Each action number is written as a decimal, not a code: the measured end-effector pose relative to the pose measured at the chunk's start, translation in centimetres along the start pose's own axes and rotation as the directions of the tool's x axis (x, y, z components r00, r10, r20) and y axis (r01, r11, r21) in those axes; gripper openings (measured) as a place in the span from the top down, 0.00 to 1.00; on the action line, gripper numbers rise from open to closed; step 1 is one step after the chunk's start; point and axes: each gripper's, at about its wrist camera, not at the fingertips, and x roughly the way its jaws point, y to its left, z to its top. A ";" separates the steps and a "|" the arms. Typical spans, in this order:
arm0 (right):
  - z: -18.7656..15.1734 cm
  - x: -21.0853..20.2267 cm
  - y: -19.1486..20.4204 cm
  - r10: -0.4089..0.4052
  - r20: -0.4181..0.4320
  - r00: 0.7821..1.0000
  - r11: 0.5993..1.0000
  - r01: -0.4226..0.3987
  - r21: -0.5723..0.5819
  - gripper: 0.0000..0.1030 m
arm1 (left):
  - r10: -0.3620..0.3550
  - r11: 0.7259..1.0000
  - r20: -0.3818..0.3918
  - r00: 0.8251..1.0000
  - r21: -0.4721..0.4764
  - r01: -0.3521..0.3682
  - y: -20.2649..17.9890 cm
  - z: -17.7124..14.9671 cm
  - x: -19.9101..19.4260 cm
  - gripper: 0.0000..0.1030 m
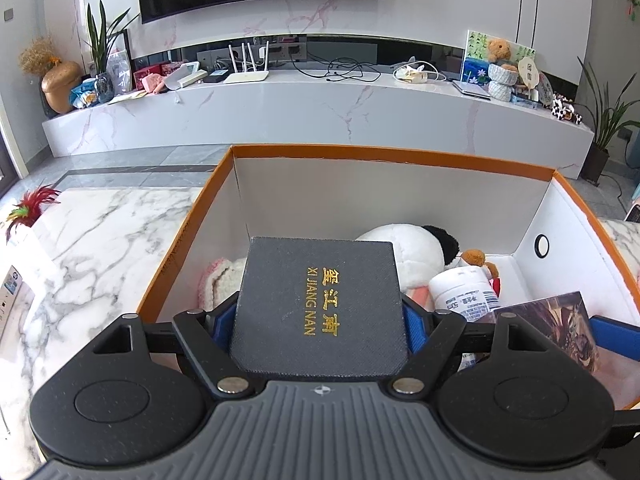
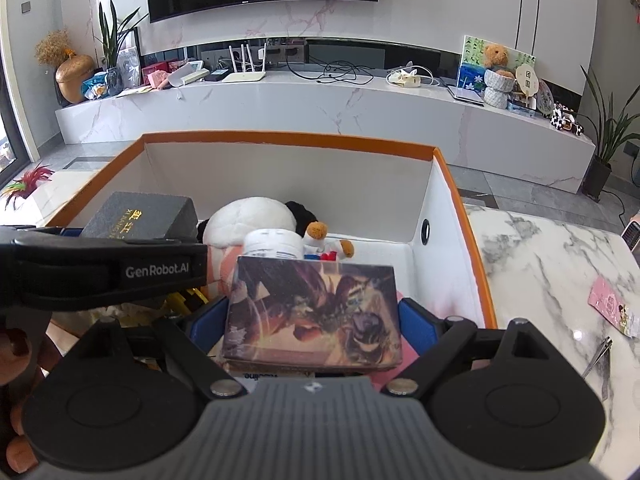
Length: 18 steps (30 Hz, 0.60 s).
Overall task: Organize objects
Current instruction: 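Lower both boxes into the orange box and open both tools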
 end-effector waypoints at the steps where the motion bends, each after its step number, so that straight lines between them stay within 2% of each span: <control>1: 0.0 0.0 -0.1 0.002 -0.003 1.000 1.000 -0.002 0.001 0.12 | 0.006 1.000 -0.001 1.000 0.005 -0.006 -0.1 0.0 0.0 0.13; 8: 0.0 0.1 -0.3 -0.006 -0.007 1.000 1.000 0.006 -0.005 0.08 | 0.013 1.000 0.003 1.000 -0.003 -0.013 -0.2 0.0 0.0 0.12; 18: -0.1 0.0 -0.4 -0.005 -0.002 1.000 1.000 0.005 -0.002 0.06 | -0.043 0.995 0.011 0.999 -0.090 0.043 0.9 0.3 -0.7 0.12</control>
